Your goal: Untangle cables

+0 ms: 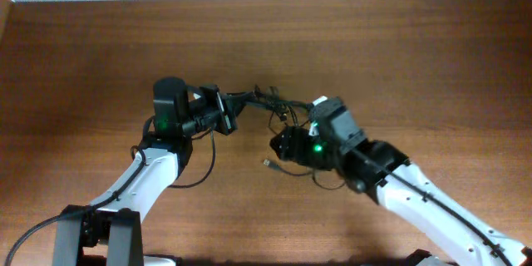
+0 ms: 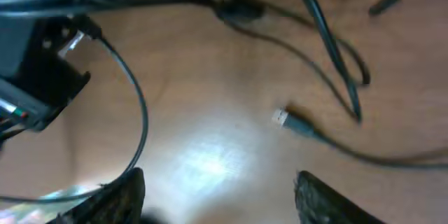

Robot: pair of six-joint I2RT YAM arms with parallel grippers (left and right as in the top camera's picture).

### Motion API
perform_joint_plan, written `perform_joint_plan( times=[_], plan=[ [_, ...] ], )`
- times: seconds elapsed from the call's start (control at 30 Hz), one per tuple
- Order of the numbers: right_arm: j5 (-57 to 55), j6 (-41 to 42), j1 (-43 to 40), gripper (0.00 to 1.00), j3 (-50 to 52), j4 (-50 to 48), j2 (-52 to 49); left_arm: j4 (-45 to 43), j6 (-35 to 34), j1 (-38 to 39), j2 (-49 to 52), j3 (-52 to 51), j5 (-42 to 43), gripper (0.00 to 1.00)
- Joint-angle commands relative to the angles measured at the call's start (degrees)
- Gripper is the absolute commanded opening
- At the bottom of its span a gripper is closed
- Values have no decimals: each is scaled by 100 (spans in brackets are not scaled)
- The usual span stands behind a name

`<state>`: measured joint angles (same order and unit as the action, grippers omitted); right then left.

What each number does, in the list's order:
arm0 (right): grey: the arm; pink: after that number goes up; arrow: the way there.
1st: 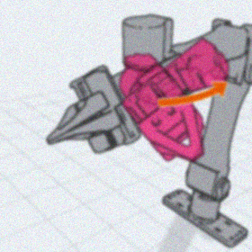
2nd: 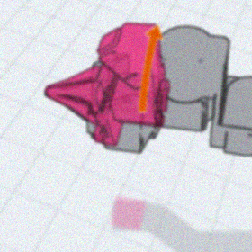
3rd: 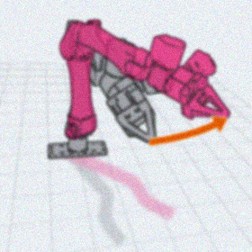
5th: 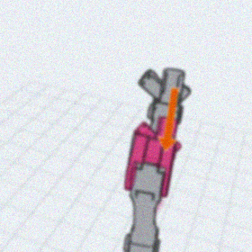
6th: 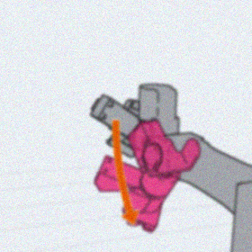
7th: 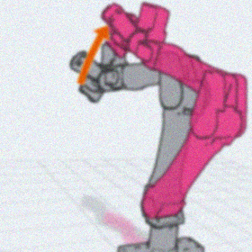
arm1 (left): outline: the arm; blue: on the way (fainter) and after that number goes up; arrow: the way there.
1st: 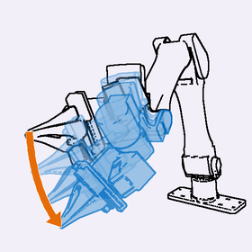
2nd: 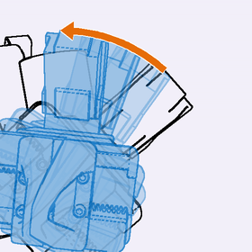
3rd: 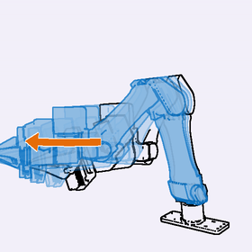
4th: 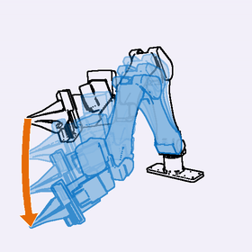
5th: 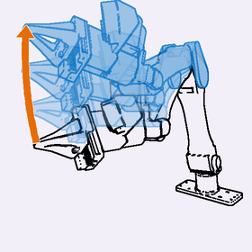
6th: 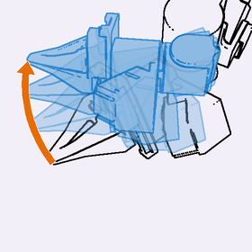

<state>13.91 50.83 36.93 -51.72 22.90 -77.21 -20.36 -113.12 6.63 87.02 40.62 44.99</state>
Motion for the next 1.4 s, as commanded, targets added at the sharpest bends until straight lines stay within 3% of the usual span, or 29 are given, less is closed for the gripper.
perform_joint_plan(
  times=[0.0,0.1,0.2,0.47,0.5,0.57,0.6,0.63,0.77,0.93,1.03,1.17,1.3,1.37],
  plan=[
    [-1440,-1121,424,75,-57,-549,-116,2,-92,-2,-37,79,492,0],
    [-1440,-2052,601,81,-57,-1185,-476,2,-94,-2,-37,79,750,0],
    [-1650,-2192,610,81,-57,-1456,-881,2,-94,-2,-37,79,938,0],
    [-4188,-2822,608,84,-59,-2079,-1517,4,-94,-2,-37,79,1390,0],
    [-4376,-2863,608,70,-57,-2055,-1523,4,-94,-2,-37,79,1482,0],
    [-4336,-2962,608,28,-57,-2052,-1523,4,-94,-2,-37,79,1480,0],
    [-4262,-2959,608,13,-57,-2028,-1523,4,-94,-2,-37,79,1480,0],
    [-4028,-2962,610,4,-57,-1956,-1521,4,-94,-2,-37,79,1469,0],
    [-2865,-2959,614,4,-59,-1513,-1436,4,-92,-4,-35,79,1064,0],
    [-1554,-2973,614,4,-59,-170,-597,107,-90,-2,-35,79,-98,0],
    [-887,-3598,614,4,-59,844,417,651,-87,-2,-35,79,-999,0],
    [-1145,-3604,612,4,-59,1360,1958,1954,-83,-2,-35,79,-1895,2],
    [-1967,-3598,612,4,-59,1565,2924,2044,1355,-2,-35,79,-2243,0],
    [-2269,-3556,612,4,-59,1700,3241,1971,2940,-4,-35,79,-2463,0]
  ],
)
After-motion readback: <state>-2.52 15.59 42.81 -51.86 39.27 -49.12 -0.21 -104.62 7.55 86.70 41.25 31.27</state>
